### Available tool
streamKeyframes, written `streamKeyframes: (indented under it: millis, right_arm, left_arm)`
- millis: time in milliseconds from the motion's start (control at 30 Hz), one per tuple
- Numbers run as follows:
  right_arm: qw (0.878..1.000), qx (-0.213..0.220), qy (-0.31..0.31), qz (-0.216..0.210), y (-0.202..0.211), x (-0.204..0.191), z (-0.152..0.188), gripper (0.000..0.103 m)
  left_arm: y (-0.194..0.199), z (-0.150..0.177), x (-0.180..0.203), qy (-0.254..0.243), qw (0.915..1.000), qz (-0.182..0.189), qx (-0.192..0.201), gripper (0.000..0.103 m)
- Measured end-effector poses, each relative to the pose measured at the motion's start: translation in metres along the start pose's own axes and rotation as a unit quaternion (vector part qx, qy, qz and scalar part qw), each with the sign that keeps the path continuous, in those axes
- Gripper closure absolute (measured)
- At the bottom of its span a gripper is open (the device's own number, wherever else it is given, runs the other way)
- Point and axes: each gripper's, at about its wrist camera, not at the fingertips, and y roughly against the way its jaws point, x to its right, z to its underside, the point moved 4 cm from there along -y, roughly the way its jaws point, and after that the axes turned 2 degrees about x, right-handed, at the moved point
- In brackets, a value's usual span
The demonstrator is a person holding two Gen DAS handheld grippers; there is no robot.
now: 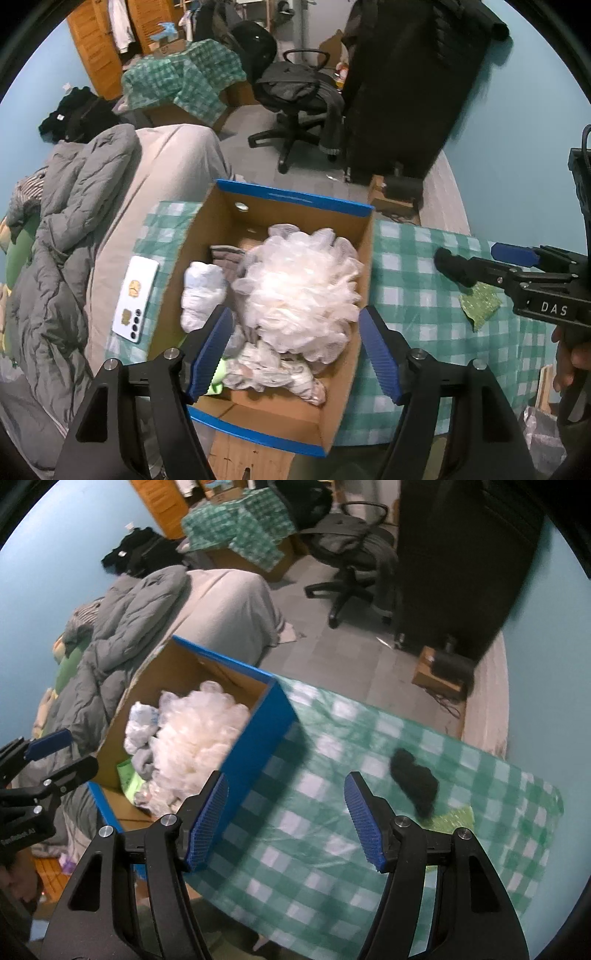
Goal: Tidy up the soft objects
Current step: 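Move both tools back over the black sock and green scrubber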
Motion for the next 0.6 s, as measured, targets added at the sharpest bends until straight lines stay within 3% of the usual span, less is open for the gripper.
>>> streamKeyframes:
  millis: [600]
  right_arm:
    - [0.996,-0.007,-0.072,0.058,0.031,0.098,0.046,0.037]
  left_arm:
    - [-0.021,0.005,0.073,-0.059,0.9973,0.033,-0.029,0.030]
